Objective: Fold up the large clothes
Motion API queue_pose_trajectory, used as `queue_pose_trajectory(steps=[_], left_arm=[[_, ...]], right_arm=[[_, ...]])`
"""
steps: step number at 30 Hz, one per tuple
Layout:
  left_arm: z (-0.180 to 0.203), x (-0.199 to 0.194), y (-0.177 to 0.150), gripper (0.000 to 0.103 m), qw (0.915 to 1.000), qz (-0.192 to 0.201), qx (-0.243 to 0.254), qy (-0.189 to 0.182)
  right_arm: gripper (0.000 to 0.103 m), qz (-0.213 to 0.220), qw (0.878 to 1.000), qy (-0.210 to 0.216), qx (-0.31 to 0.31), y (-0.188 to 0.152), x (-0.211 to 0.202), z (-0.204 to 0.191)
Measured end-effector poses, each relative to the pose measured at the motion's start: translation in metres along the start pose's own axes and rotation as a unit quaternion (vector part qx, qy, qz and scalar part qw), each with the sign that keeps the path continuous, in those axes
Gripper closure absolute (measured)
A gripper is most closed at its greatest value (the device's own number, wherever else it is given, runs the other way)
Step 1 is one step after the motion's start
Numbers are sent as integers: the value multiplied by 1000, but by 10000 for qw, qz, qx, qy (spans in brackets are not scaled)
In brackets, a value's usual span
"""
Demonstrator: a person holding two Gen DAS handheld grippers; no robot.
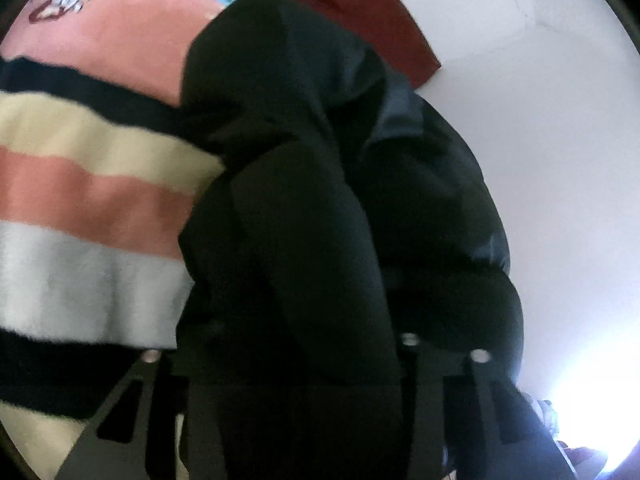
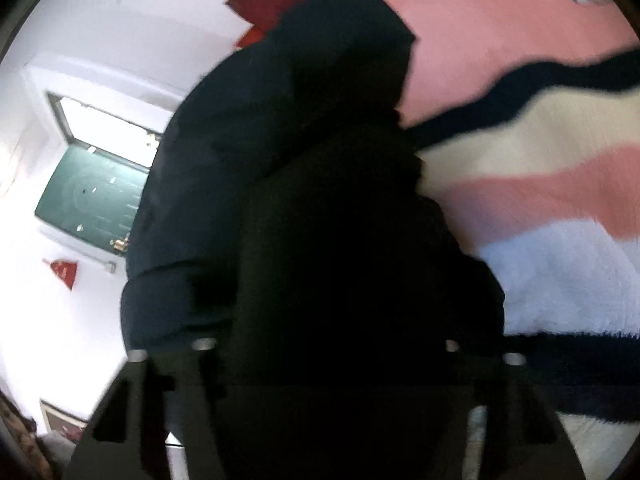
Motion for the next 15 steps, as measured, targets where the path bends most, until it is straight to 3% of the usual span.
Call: queue_pose_trajectory(steps=[2,4,8,15], left_arm=[[12,-5,1,76,9999,114,89,20],[26,-12,3,78,9995,232,204,12],[57,-29,8,80,9980,421,479,-49],[103,-76,14,80,9944,650,820,-166]], right_arm=[[70,43,9996,-94,-251,1,-2,-16],[77,120,9984,-202,-516,3,-5,-33],[83,340,9936,-265,-1043,7,-18,-77],[84,637,9858,-246,-1531,8,-46,-149]])
Point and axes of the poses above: each gripper's, at about its wrist camera, not at the fingertips, and x roughly the way its jaws point, z to its right, y to its top, the point moved 9 cm from there along x, roughly the way its jaws point, and after that the axes turned 2 degrees about x, right-handed, at the moved point
